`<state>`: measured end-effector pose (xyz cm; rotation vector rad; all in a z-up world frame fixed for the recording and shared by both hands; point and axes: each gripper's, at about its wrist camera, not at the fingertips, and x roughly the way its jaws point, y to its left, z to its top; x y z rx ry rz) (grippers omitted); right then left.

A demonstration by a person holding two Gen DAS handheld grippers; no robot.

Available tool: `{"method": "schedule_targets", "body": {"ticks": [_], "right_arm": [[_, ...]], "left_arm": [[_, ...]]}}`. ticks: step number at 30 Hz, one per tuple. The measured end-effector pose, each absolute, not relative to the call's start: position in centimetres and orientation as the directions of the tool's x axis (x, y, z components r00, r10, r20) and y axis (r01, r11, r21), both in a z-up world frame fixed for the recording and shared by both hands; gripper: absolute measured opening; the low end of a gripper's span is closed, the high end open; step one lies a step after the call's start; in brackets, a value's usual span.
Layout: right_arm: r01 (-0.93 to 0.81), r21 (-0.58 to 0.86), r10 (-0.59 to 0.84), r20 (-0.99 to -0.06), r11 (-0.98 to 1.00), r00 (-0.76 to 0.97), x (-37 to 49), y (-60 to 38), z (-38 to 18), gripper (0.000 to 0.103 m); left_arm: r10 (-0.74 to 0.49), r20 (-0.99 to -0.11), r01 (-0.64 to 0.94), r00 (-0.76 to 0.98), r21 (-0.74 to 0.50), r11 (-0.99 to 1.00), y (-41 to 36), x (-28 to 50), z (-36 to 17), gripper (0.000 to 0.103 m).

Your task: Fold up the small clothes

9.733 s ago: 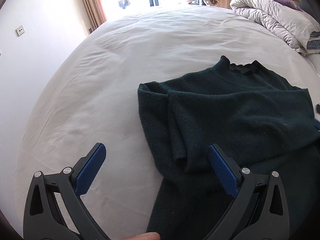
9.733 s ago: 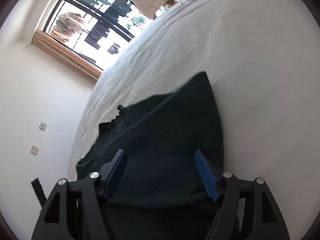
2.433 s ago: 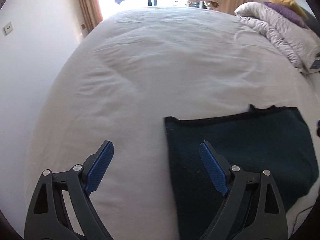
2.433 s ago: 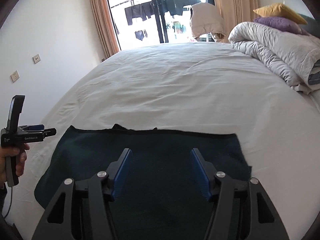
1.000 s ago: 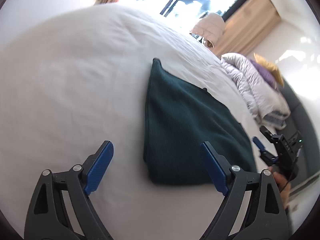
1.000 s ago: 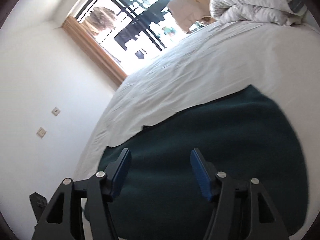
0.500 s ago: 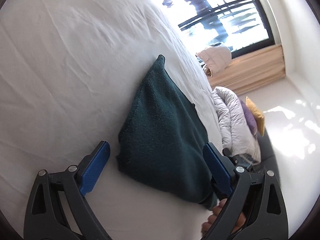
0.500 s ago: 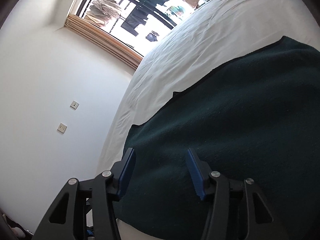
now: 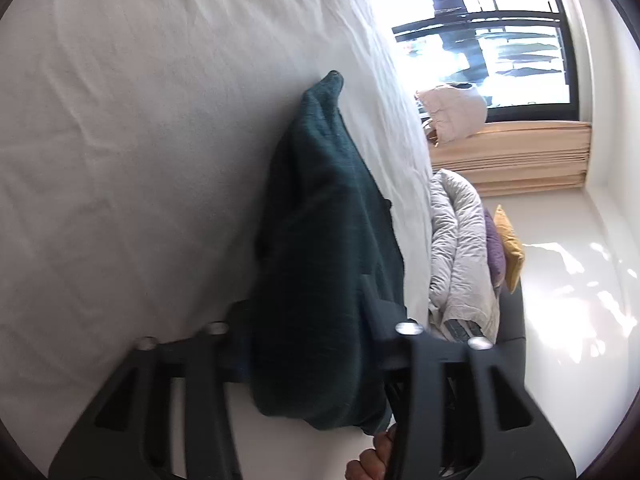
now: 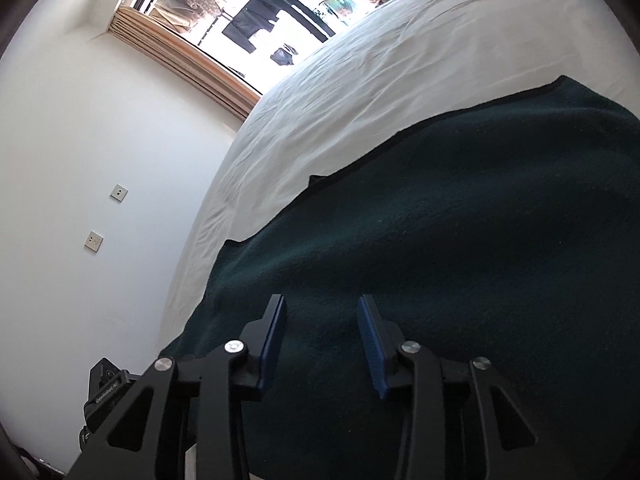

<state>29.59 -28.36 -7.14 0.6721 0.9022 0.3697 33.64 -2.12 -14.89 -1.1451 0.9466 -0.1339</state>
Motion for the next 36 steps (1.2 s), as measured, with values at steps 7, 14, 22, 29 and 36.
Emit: {"method": "schedule_targets", "body": {"ticks": [7,14,22,29,36], "right_arm": [[0.08,0.594,0.46,-0.695,0.8,0.553,30.6,-28.8,-8.8,0.0],[0.07,0.527,0.413,-0.735,0.847,0.537,30.7,-28.0,-9.9,0.0],[0.041,0.684,0.541,-0.612,0.729,0.577,29.5,-32.3,-8.5,0.058],[0.007,0.812,0.674,-0.489,0.583,0.554,30.3,-40.3,-6.7,0.084],[0.019,0.797,0.71,-0.548,0.604,0.441,31.9,-40.0,-9.3,0.085]], "left_arm": [[-0.495,-0.571,-0.315,0.655,-0.801,0.509,-3.2,34.9,-14.6,0.025],[-0.431,-0.558,-0.179,0.709,-0.735,0.654,-5.8,34.7,-9.9,0.024],[-0.411,-0.543,0.109,0.733,-0.502,0.858,-15.6,35.9,-2.7,0.024],[-0.385,-0.61,0.344,0.693,-0.189,0.92,-29.2,35.6,-4.0,0.024],[-0.325,-0.655,0.388,0.682,-0.052,0.92,-34.0,33.8,-8.4,0.023]]}}
